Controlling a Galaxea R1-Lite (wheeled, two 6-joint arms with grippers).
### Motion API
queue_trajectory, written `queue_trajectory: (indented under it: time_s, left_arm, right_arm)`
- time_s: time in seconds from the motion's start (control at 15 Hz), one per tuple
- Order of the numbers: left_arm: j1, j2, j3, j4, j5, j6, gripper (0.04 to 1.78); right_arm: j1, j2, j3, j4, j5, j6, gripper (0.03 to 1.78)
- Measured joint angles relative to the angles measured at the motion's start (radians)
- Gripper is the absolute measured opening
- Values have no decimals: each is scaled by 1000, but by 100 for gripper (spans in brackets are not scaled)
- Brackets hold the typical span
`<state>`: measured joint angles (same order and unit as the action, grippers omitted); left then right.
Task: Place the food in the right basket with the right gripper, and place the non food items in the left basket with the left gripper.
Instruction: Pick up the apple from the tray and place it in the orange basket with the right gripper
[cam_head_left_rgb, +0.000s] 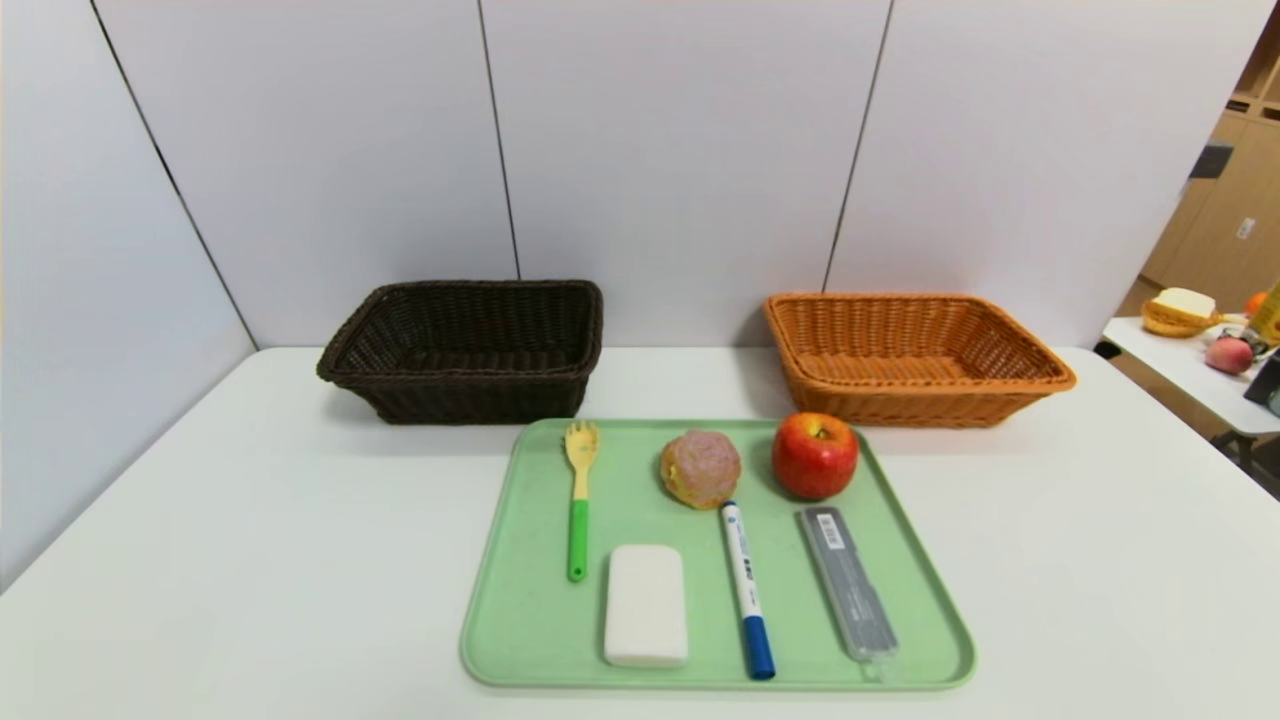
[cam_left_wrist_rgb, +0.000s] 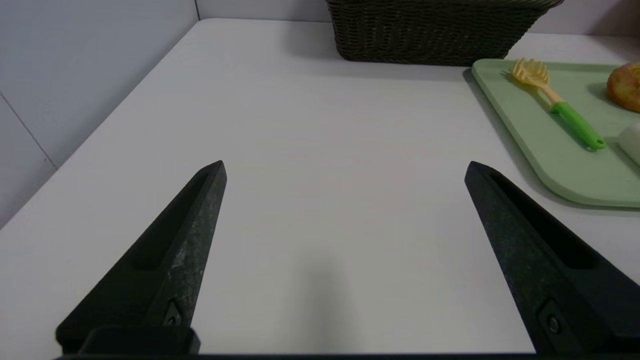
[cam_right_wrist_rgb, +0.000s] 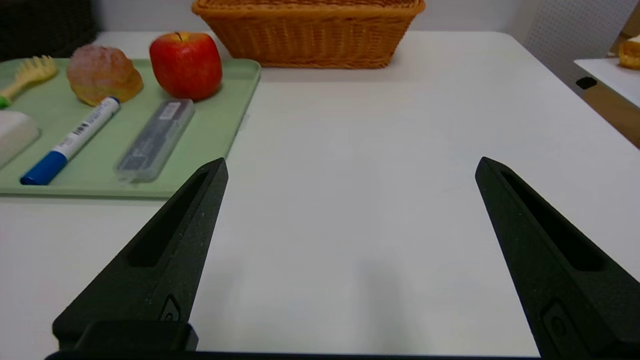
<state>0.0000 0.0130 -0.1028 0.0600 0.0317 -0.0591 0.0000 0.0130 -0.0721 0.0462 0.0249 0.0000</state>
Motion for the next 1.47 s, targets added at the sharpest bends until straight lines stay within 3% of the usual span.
queue_trajectory:
  time_s: [0.2, 0.4, 0.67, 0.87, 1.13, 1.33, 1.47]
  left_arm:
    - [0, 129, -245, 159, 0, -4, 169]
    - [0, 337, -472, 273, -2, -15, 169]
    - [-2, 665, -768, 327, -6, -39, 169]
    - [-27, 892, -960, 369, -9, -54, 169]
    - [-176, 1113, -1088, 401, 1, -158, 169]
    - [-276, 1209, -1097, 396, 50, -202, 169]
    - [-323, 1244, -1083, 377, 60, -203, 169]
  right_arm:
    - [-1, 161, -216, 101, 39, 44, 171]
    - [-2, 486, -599, 233, 59, 110, 171]
    - [24, 941, -1060, 497, 68, 162, 171]
    - [116, 1259, -1338, 718, 57, 246, 171]
    - [258, 1581, -1630, 973, 23, 376, 171]
    - [353, 1767, -1773, 1045, -25, 474, 171]
    - [420, 1863, -1822, 1052, -67, 507, 171]
